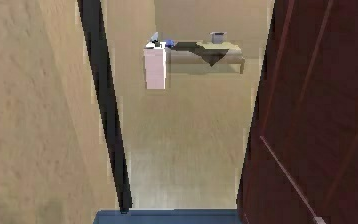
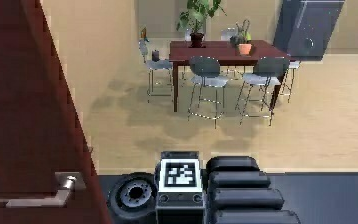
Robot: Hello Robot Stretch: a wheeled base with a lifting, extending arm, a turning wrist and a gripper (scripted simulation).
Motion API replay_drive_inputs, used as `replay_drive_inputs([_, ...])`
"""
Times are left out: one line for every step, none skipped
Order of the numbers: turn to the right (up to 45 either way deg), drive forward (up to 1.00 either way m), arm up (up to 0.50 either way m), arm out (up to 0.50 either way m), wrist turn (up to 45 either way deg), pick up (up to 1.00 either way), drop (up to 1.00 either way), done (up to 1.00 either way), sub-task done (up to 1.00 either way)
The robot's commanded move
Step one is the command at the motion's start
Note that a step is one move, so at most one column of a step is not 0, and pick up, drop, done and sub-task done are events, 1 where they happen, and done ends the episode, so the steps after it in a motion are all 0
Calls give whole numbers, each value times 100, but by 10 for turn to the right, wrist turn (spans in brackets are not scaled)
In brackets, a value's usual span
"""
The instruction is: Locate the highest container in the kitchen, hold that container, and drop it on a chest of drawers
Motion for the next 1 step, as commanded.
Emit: replay_drive_inputs([0,55,0,0,0,0,0,0,0])
